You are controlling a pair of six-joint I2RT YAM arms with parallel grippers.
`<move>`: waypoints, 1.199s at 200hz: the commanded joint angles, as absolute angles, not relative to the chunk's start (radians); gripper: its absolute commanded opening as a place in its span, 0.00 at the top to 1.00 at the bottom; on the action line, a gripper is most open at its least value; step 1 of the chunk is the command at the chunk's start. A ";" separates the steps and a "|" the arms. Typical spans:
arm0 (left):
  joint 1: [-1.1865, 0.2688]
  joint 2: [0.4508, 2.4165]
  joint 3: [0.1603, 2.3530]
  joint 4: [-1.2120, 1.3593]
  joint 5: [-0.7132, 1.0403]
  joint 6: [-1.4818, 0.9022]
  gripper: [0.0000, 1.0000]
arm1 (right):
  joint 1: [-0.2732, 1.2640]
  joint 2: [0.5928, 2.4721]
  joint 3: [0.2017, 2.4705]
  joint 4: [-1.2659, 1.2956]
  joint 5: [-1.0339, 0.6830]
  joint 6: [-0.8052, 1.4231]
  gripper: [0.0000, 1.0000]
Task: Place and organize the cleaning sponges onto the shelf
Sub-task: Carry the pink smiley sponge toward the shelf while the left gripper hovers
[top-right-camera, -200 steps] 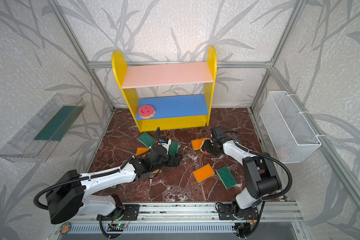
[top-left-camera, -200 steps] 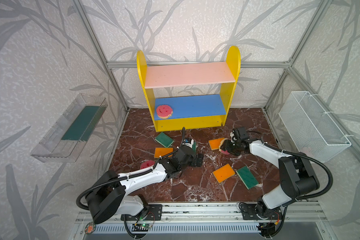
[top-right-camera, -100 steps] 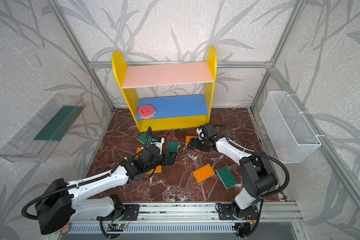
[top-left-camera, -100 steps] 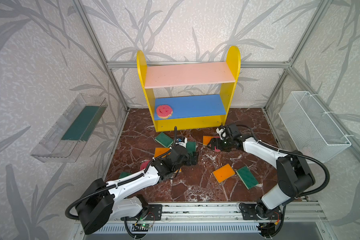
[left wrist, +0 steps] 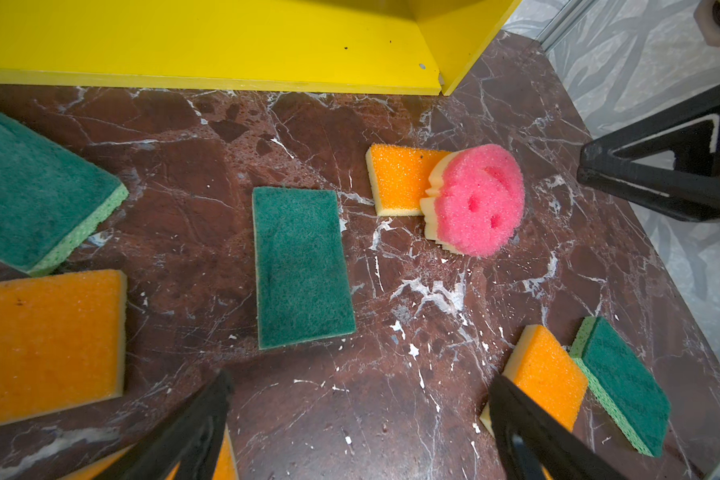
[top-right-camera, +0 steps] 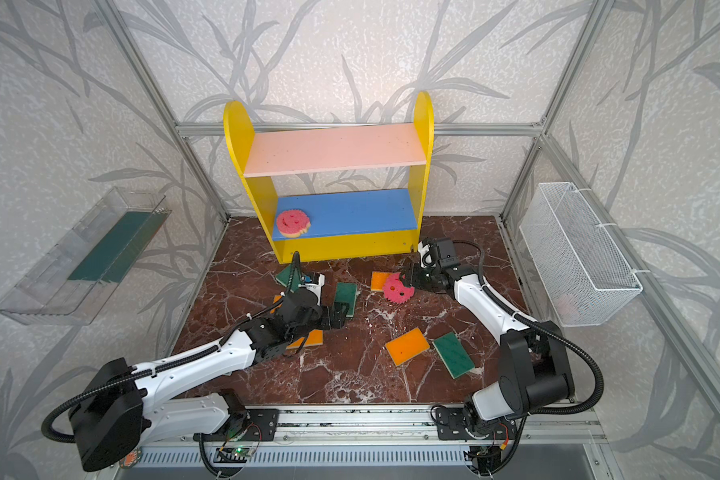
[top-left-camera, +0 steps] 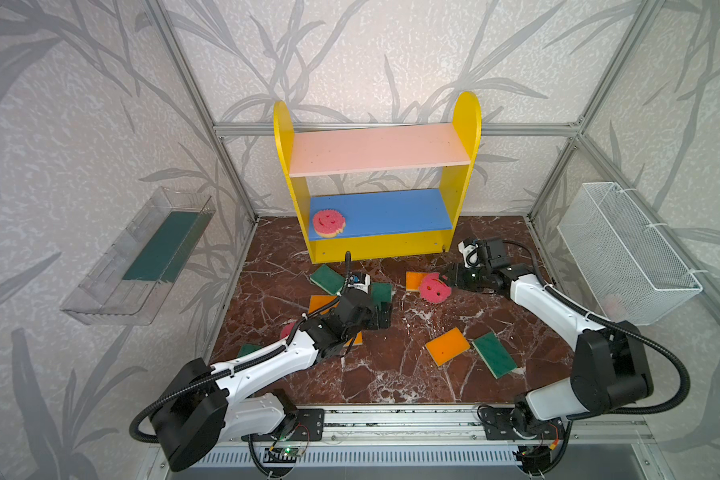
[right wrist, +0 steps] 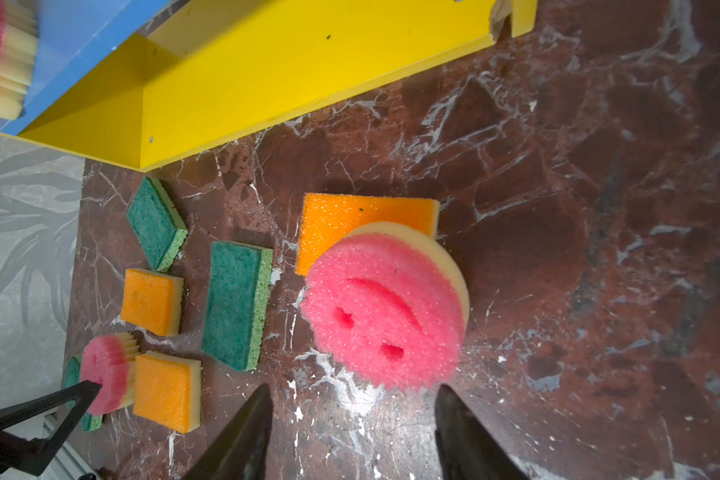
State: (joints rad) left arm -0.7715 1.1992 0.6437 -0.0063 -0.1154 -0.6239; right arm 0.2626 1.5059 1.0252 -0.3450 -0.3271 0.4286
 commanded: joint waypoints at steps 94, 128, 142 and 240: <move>-0.737 1.294 0.660 0.023 -0.058 -0.637 0.02 | 0.221 1.773 1.170 -0.346 -0.294 0.358 0.39; -0.727 1.307 0.673 0.021 -0.048 -0.635 0.02 | 0.221 1.818 1.196 -0.345 -0.295 0.355 0.41; -0.724 1.311 0.678 0.018 -0.045 -0.632 0.02 | 0.222 1.830 1.195 -0.339 -0.299 0.353 0.42; -0.715 1.293 0.694 -0.003 -0.032 -0.626 0.02 | 0.222 1.805 1.168 -0.325 -0.336 0.375 0.71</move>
State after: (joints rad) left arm -0.7189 1.3148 0.6682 0.0132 -0.0307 -0.6277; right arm 0.2226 1.8236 1.1820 -0.3145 -0.3237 0.3721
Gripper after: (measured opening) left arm 0.978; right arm 0.312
